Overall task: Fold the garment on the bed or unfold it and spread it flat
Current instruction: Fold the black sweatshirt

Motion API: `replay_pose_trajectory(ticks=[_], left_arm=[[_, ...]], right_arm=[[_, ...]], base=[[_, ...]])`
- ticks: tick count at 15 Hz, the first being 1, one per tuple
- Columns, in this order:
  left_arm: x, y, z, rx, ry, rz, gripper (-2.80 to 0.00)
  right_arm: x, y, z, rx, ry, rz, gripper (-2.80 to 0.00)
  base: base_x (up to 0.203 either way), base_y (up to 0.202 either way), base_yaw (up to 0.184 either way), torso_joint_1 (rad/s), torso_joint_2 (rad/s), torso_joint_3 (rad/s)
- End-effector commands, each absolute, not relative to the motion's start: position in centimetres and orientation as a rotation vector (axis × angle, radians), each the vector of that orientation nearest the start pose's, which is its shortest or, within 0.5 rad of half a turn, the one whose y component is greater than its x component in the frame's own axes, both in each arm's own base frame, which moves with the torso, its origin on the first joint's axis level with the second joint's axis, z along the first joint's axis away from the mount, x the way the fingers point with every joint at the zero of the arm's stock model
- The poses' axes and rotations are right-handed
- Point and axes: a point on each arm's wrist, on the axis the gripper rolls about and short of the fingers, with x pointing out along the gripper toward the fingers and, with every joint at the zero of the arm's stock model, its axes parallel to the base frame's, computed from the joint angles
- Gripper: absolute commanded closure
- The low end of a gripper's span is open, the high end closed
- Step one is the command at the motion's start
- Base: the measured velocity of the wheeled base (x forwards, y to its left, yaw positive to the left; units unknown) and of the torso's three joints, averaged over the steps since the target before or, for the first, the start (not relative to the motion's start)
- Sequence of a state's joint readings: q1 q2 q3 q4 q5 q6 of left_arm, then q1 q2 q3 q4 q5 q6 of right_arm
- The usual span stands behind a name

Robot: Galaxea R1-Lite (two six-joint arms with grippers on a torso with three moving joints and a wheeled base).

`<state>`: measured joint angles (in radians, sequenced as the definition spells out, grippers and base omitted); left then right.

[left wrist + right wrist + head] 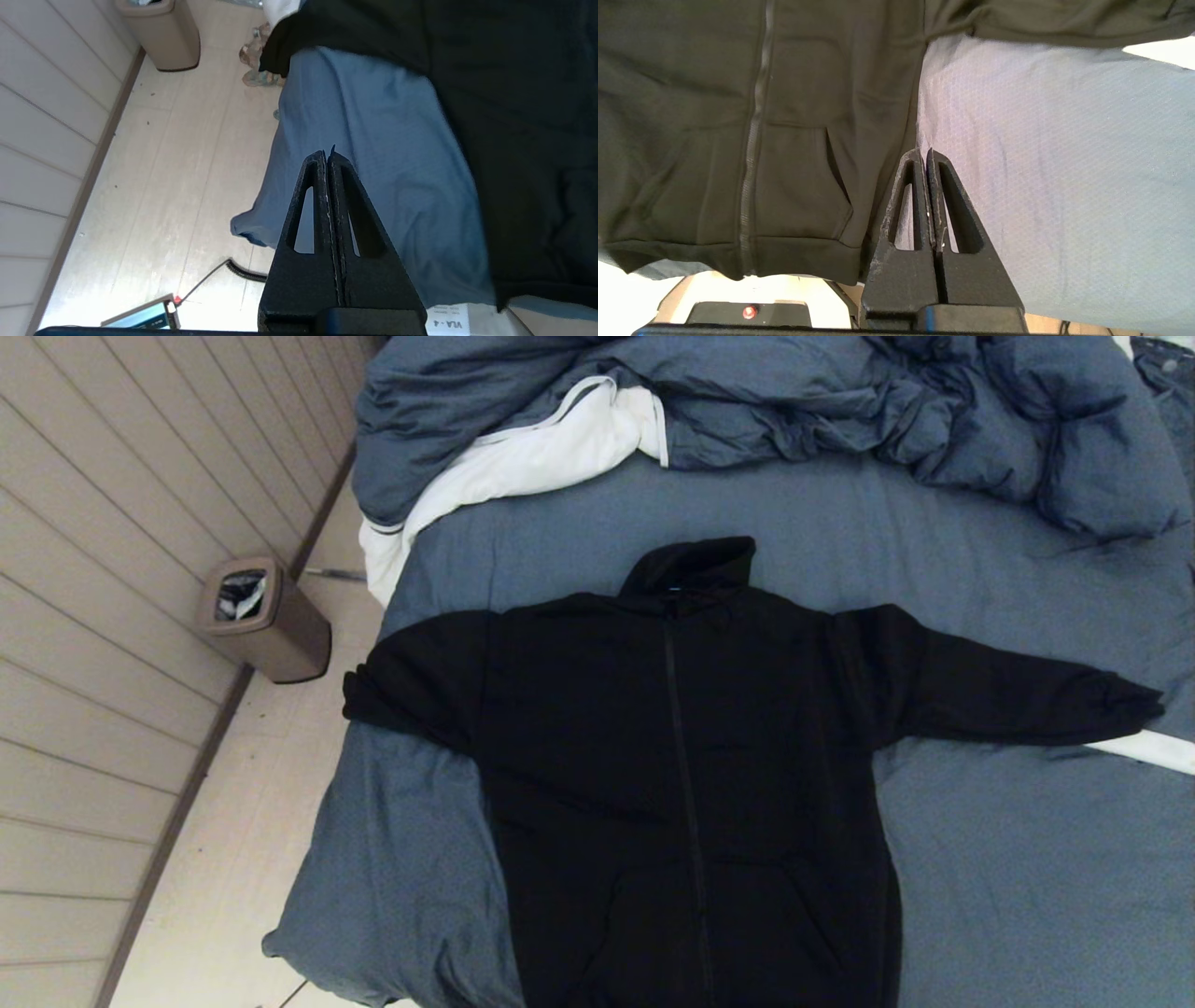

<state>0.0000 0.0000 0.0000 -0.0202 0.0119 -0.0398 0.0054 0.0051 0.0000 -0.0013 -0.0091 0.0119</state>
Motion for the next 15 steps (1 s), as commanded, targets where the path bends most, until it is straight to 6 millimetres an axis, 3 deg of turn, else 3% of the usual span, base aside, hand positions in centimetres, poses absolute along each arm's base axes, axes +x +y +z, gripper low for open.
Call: replay_pose_trajectory(ticks=[1, 8, 15], left_arm=[[-2.27, 0.03, 7.76, -0.040, -0.019, 0.012, 0.00], [-2.27, 0.03, 7.76, -0.042, -0.019, 0.012, 0.00], [-2.27, 0.03, 7.76, -0.040, -0.019, 0.012, 0.00]], right_arm=[[-2.25, -0.03, 7.57, 0.012, 0.003, -0.003, 0.00], [-2.25, -0.03, 7.57, 0.012, 0.003, -0.003, 0.00], [-2.25, -0.03, 7.60, 0.003, 0.000, 0.000, 0.00]], base=[[0.000, 0.000, 0.000, 0.232, -0.51, -0.256], [0.000, 0.000, 0.000, 0.185, -0.37, -0.194], [0.000, 0.000, 0.000, 0.016, -0.03, -0.015]])
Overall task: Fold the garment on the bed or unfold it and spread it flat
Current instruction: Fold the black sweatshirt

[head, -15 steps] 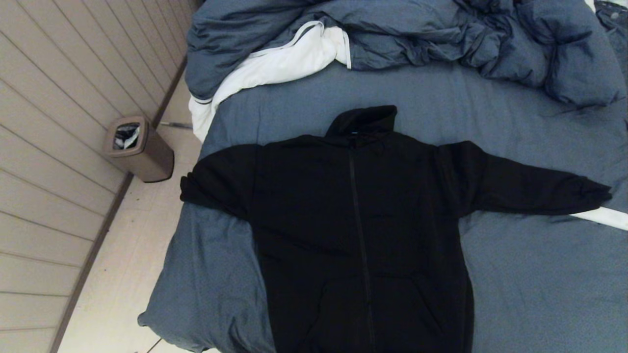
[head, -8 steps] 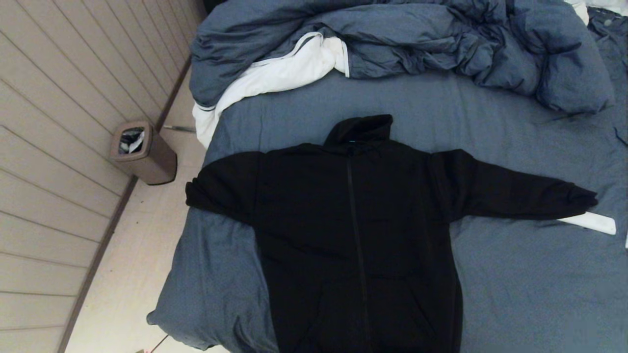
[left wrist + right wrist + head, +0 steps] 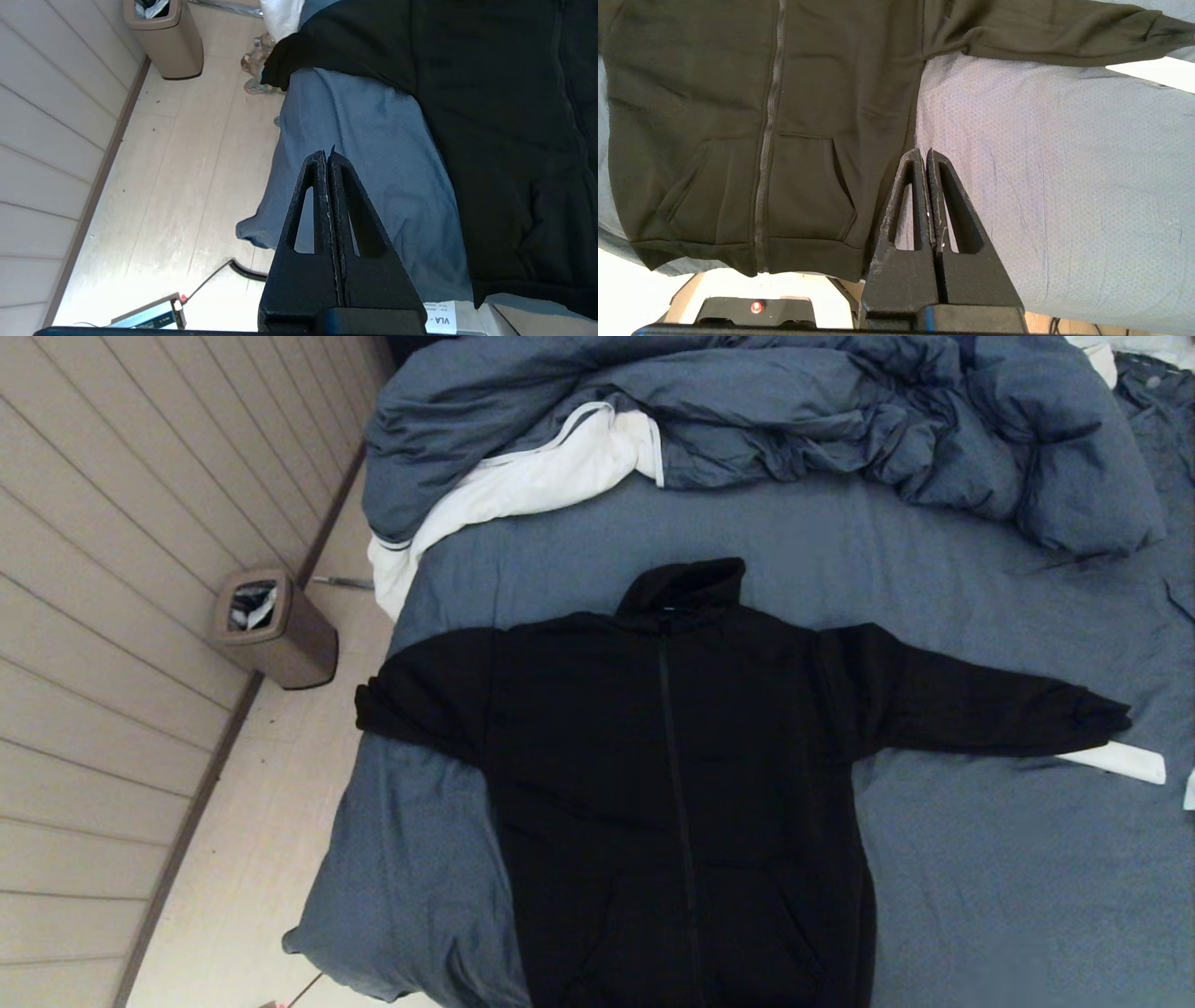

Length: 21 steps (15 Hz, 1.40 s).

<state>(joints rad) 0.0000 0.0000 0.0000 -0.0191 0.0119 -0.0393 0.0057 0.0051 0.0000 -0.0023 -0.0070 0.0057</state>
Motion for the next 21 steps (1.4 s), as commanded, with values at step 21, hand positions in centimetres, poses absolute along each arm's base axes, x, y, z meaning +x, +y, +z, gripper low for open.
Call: replay_pose_trajectory(ticks=[21], left_arm=[[-2.3, 0.0, 7.8, -0.040, -0.020, 0.013, 0.00]], right_arm=[[10.4, -0.8, 22.5, 0.080, 0.375, -0.113, 0.00]], base=[[0.000, 0.000, 0.000, 0.000, 0.00, 0.000]])
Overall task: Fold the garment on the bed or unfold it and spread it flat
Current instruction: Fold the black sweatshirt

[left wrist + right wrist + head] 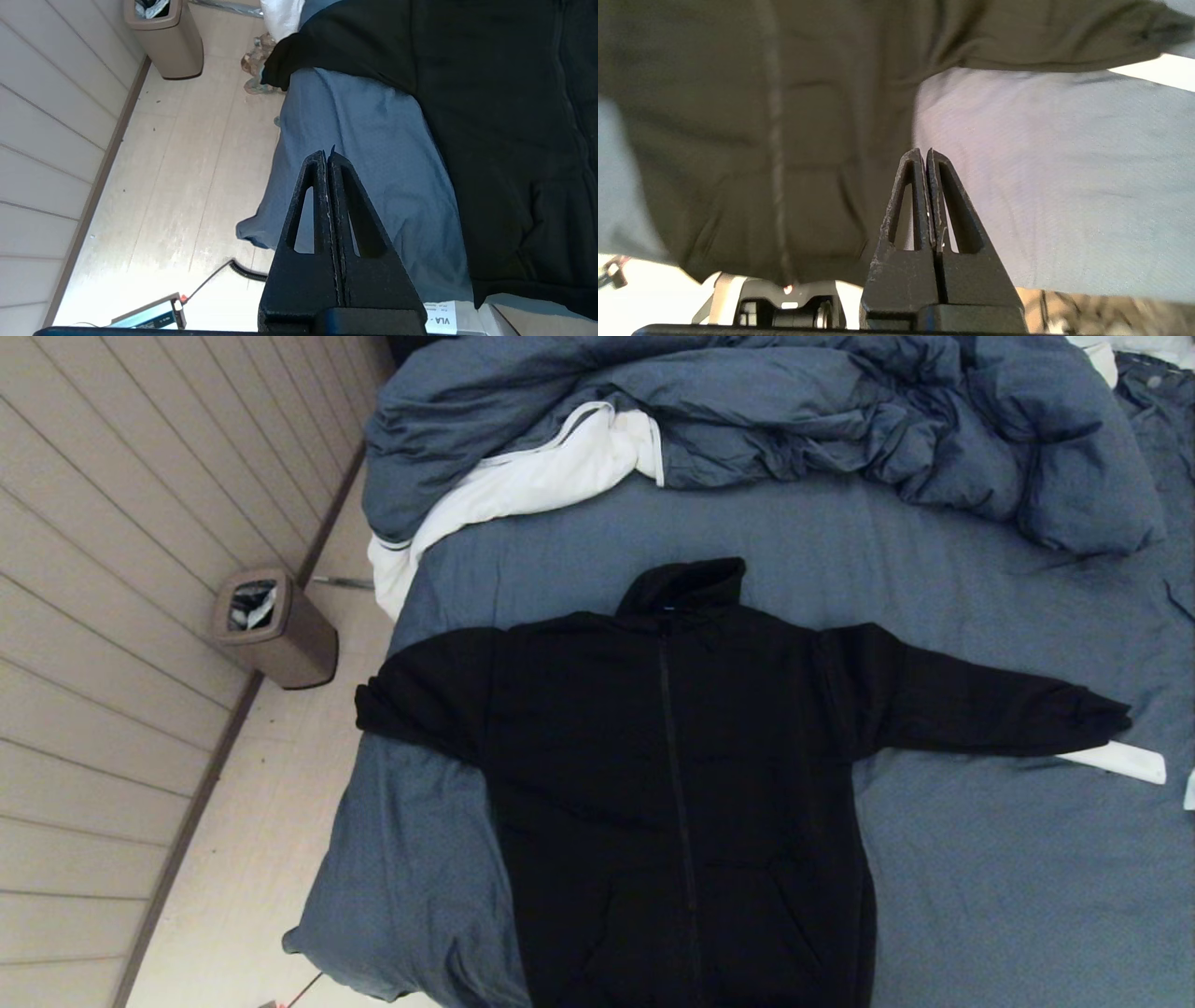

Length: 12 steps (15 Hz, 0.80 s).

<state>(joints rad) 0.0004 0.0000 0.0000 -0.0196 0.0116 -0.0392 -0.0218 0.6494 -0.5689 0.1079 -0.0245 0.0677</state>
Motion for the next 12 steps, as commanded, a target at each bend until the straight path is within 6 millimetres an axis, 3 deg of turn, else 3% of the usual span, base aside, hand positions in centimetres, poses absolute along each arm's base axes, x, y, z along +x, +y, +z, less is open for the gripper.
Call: replay_pose_trajectory(ticks=[1, 3, 6, 9, 12], left_arm=[[-2.3, 0.0, 7.8, -0.040, -0.019, 0.012, 0.00], [-2.3, 0.0, 7.8, -0.040, -0.020, 0.013, 0.00], [-2.3, 0.0, 7.8, -0.037, -0.020, 0.012, 0.00], [-2.3, 0.0, 7.8, -0.037, -0.019, 0.012, 0.00], [-2.3, 0.0, 7.8, -0.037, -0.020, 0.011, 0.00]], right_arm=[[13.3, -2.1, 23.2, 0.103, 0.408, -0.182, 0.00], [19.0, -6.8, 24.0, 0.173, 0.453, -0.317, 0.00], [25.1, -16.8, 23.5, 0.266, 0.459, -0.466, 0.00], [27.2, -25.6, 22.6, 0.295, 0.411, -0.575, 0.00], [27.4, -31.5, 20.0, 0.306, 0.421, -0.650, 0.00]], base=[[0.000, 0.000, 0.000, 0.000, 0.00, 0.000], [0.000, 0.000, 0.000, 0.000, 0.00, 0.000], [0.000, 0.000, 0.000, 0.000, 0.00, 0.000], [0.000, 0.000, 0.000, 0.000, 0.00, 0.000], [0.000, 0.000, 0.000, 0.000, 0.00, 0.000]])
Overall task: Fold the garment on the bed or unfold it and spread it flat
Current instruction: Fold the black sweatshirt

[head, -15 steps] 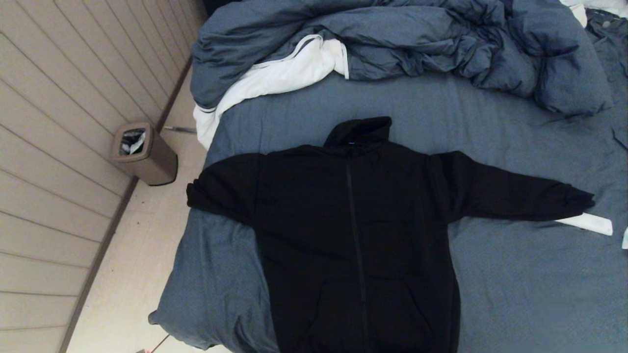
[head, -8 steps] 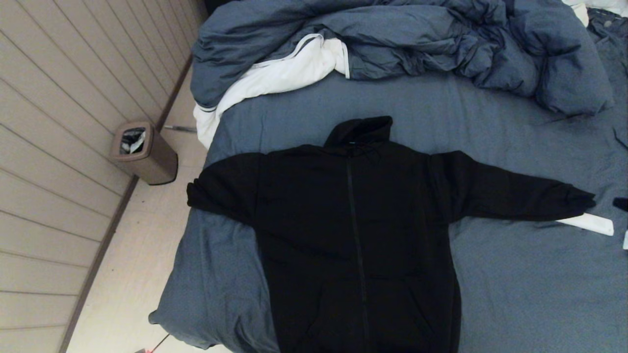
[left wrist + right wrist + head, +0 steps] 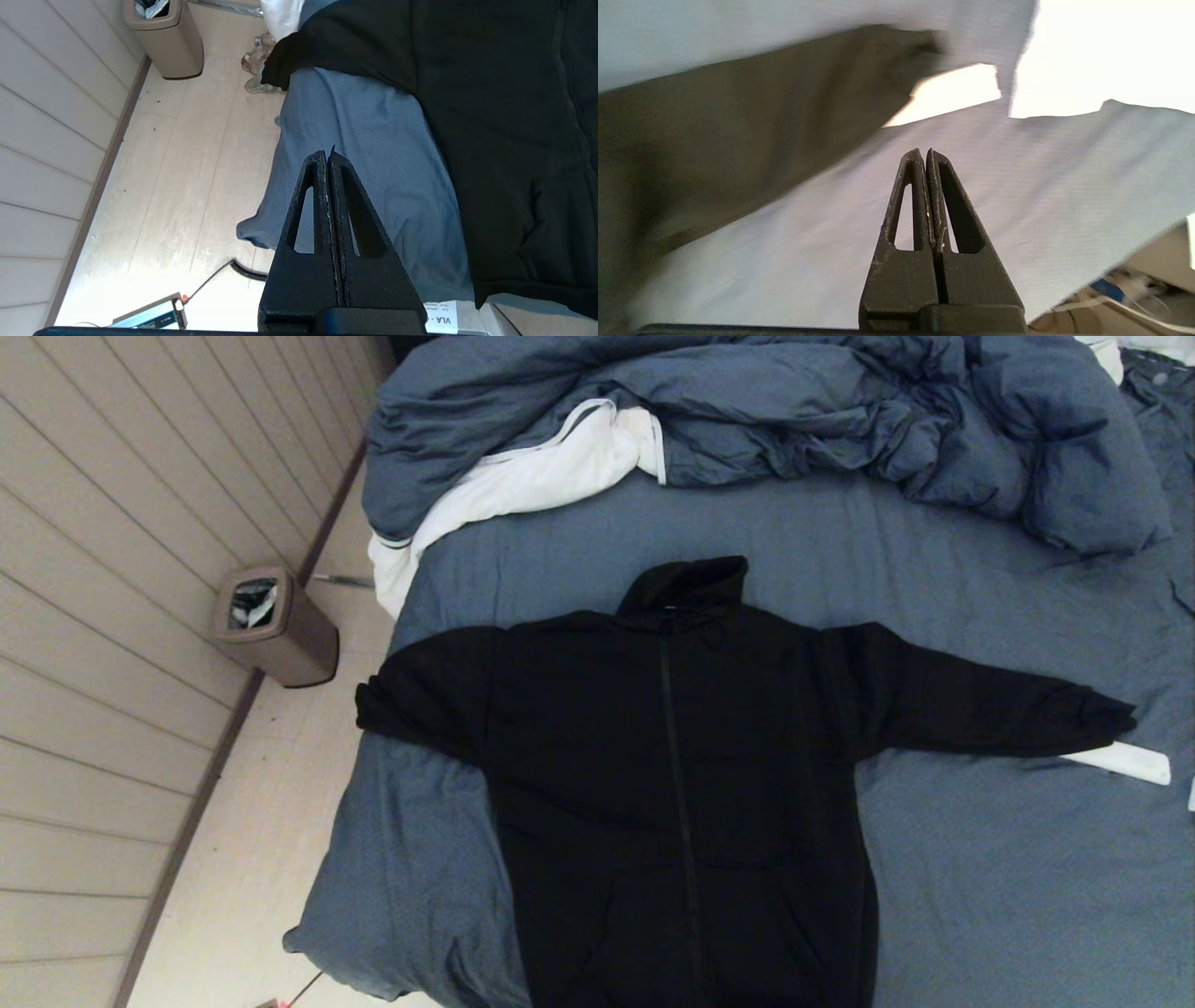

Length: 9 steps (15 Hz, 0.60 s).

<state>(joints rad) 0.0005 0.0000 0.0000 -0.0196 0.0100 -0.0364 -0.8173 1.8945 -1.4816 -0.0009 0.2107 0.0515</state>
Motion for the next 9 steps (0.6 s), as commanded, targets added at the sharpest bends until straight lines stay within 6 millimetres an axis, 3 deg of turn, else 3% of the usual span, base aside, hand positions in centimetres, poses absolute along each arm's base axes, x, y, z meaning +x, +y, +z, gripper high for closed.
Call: replay_pose_trajectory(ticks=[1, 5, 9], left_arm=[[-2.3, 0.0, 7.8, -0.037, -0.020, 0.012, 0.00], [-2.3, 0.0, 7.8, -0.037, -0.019, 0.012, 0.00], [-2.3, 0.0, 7.8, -0.037, -0.019, 0.011, 0.00]], right_arm=[[27.3, -33.1, 18.9, 0.312, 0.431, -0.671, 0.00], [27.2, -38.4, 15.0, 0.329, 0.451, -0.730, 0.00], [27.9, -39.7, 14.5, 0.320, 0.434, -0.729, 0.00]], base=[[0.000, 0.000, 0.000, 0.000, 0.00, 0.000], [0.000, 0.000, 0.000, 0.001, 0.00, -0.010], [0.000, 0.000, 0.000, 0.003, 0.00, -0.151]])
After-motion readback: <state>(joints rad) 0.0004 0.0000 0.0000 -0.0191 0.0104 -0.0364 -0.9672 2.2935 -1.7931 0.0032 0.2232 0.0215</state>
